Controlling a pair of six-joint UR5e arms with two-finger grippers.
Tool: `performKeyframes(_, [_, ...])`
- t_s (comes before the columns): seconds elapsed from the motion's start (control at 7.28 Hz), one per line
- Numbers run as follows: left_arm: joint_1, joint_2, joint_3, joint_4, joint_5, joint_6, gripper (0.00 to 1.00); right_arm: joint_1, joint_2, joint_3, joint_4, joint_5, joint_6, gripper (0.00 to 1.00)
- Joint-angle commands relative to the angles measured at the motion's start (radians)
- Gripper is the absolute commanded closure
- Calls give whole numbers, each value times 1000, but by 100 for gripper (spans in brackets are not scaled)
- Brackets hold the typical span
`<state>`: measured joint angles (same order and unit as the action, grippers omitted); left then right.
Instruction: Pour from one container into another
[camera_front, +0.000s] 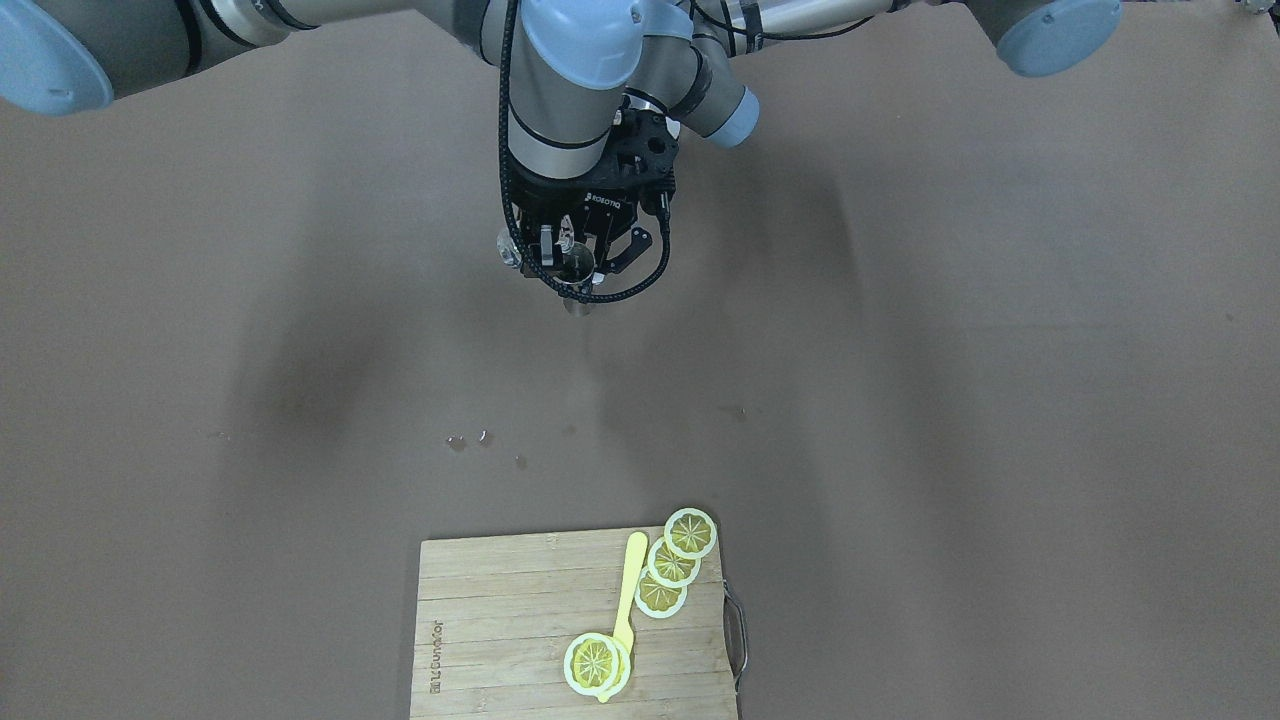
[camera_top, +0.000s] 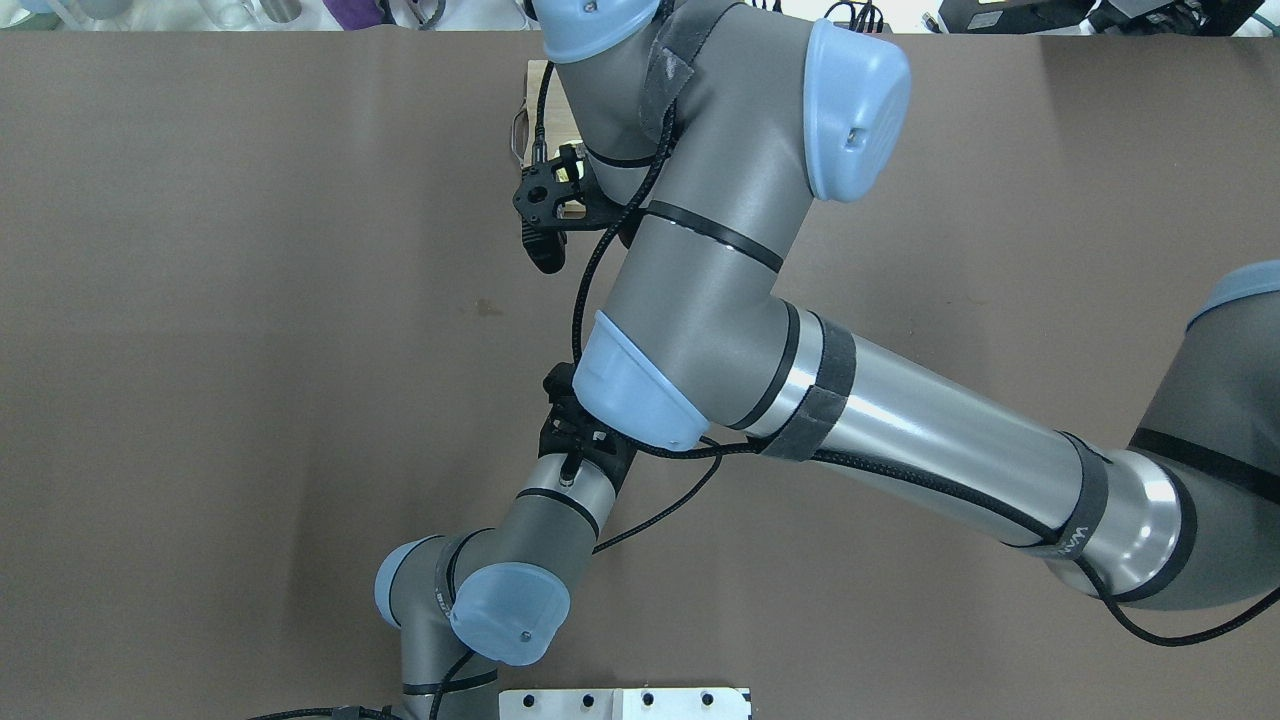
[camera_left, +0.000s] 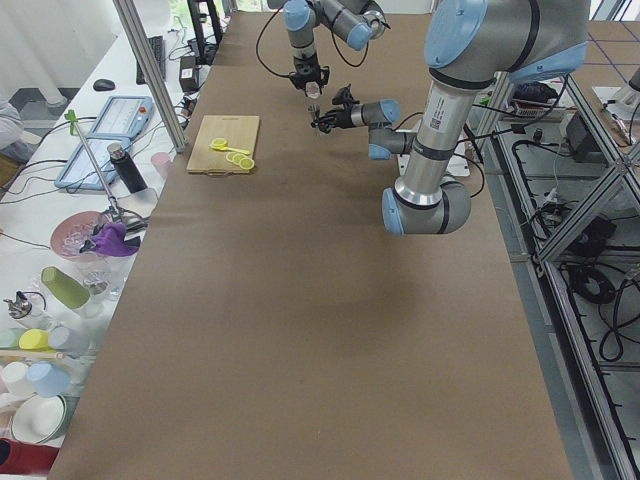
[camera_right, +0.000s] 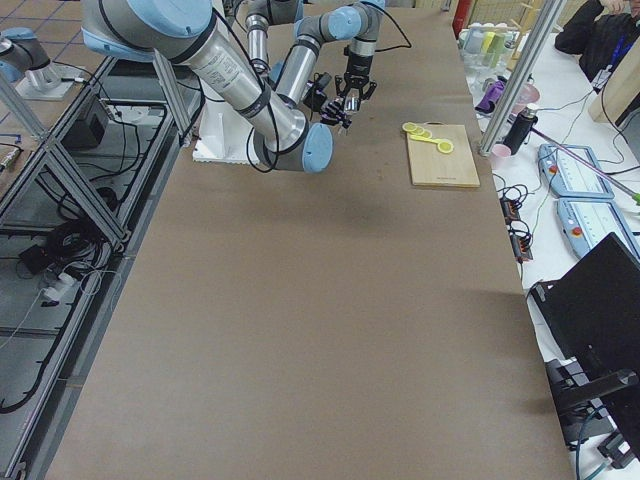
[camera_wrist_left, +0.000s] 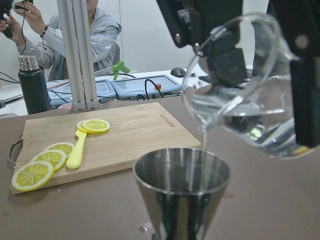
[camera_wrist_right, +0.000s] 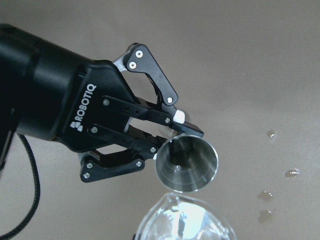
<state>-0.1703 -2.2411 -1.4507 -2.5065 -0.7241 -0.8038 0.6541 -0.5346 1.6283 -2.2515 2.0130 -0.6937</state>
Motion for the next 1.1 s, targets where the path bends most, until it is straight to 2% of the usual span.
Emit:
performKeyframes(0.0, [0, 2, -2, 0, 2, 0, 100, 42, -50, 76, 29, 32, 8, 100])
performKeyframes(0.41, [0, 2, 0, -2, 0, 0, 100, 122, -225, 230, 153, 59, 13, 100])
performKeyframes(0.69, [-5, 14, 0, -27, 2, 0, 100, 182, -324, 268, 264, 87, 34, 100])
performKeyframes(0.96, [-15, 47, 0, -67, 3, 2, 100, 194, -469, 281, 538, 101, 174, 100])
